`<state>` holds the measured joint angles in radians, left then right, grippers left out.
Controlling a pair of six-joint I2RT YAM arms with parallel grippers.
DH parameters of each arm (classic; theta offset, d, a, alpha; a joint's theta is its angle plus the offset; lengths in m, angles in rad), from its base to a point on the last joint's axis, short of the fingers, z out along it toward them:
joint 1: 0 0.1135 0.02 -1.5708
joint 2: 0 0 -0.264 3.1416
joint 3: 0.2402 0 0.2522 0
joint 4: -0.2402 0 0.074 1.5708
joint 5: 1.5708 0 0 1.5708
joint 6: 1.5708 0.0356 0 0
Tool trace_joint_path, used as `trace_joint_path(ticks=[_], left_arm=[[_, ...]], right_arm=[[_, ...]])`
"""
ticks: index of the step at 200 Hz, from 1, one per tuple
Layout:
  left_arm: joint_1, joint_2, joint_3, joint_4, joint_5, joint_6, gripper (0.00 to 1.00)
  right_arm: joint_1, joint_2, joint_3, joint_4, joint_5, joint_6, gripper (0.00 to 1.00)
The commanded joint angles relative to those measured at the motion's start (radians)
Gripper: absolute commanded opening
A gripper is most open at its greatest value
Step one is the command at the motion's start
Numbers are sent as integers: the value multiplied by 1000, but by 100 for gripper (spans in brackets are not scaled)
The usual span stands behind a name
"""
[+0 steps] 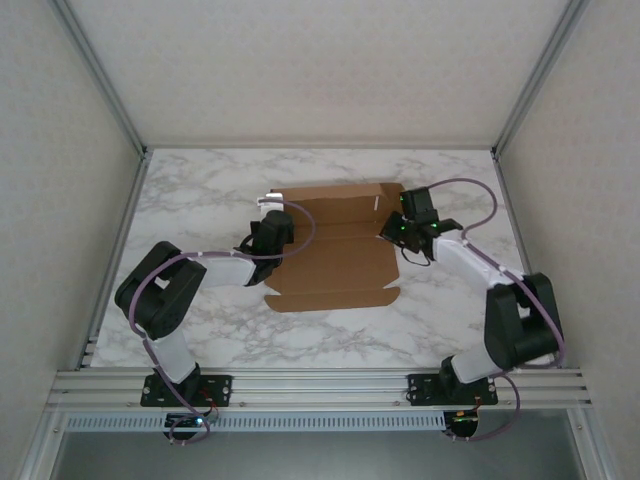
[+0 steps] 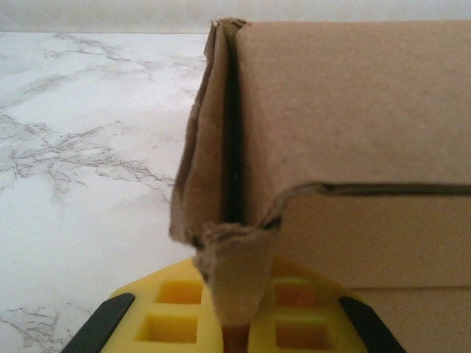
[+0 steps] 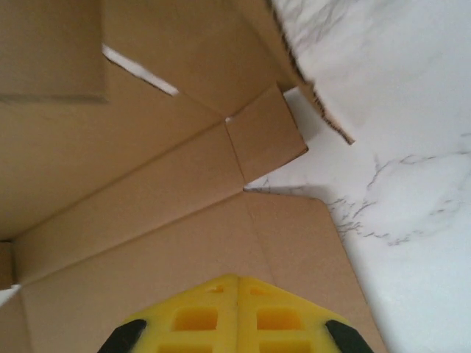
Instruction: Fold the paper box
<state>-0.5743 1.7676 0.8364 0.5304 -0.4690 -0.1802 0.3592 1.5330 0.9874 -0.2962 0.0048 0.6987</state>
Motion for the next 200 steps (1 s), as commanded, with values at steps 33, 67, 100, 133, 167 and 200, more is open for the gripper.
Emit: trace_joint_path(ticks=[33, 67, 100, 133, 167, 200], left_arm=[[-1, -26, 15, -41, -11, -10, 0], [-7, -18, 21, -44, -17, 0, 0], [-15, -15, 24, -46, -20, 7, 0], [-18, -14, 26, -46, -24, 8, 0], [-19, -13, 27, -50, -35, 7, 0], [-19, -3, 39, -70, -60, -5, 0]], right_arm=[[-33, 160, 174, -64, 111, -58, 0], [-77, 269, 281, -104, 78, -97, 10], [-81, 330, 322, -114, 74, -168, 29], [-81, 377, 344, -142, 94, -201, 35], [-89, 407, 338, -151, 132, -180, 34], [-94, 393, 291, -126, 160, -150, 32]])
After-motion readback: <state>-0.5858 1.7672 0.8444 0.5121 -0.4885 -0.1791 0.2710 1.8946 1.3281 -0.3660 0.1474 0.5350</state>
